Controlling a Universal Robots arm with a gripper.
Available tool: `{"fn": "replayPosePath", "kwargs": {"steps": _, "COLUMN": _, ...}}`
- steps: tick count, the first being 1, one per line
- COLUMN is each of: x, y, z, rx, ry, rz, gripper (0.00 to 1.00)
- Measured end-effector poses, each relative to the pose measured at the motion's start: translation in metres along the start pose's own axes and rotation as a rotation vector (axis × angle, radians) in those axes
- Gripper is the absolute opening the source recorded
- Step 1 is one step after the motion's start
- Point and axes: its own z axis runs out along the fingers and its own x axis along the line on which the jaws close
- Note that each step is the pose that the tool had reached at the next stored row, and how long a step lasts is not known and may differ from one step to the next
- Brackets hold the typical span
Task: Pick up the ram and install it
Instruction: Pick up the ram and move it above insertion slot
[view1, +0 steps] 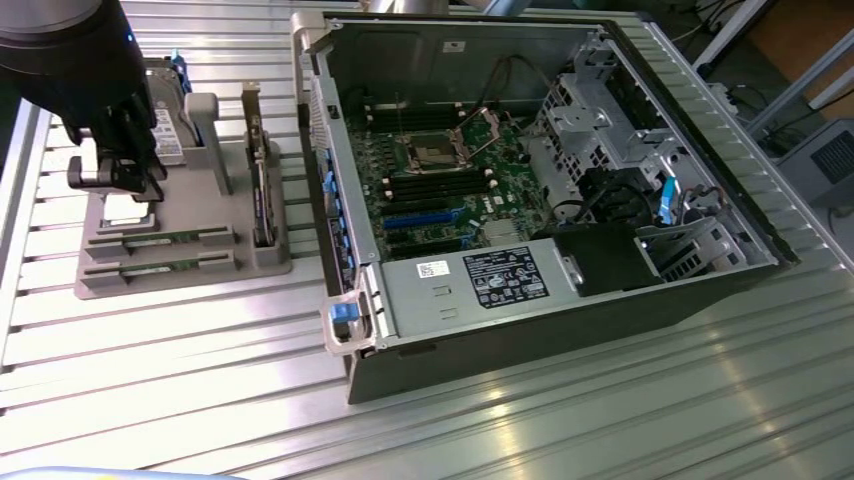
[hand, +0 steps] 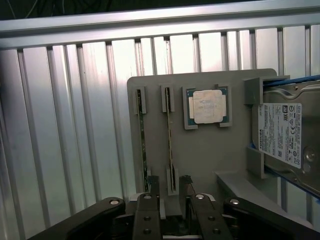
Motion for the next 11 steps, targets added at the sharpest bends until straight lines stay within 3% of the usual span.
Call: {"fn": "replayPosePath", "kwargs": {"steps": 11, "x": 0.0001, "y": 0.0001, "z": 0.0037, "rx": 0.0000, "ry": 0.0000, "rz": 0.000, "gripper": 0.30}}
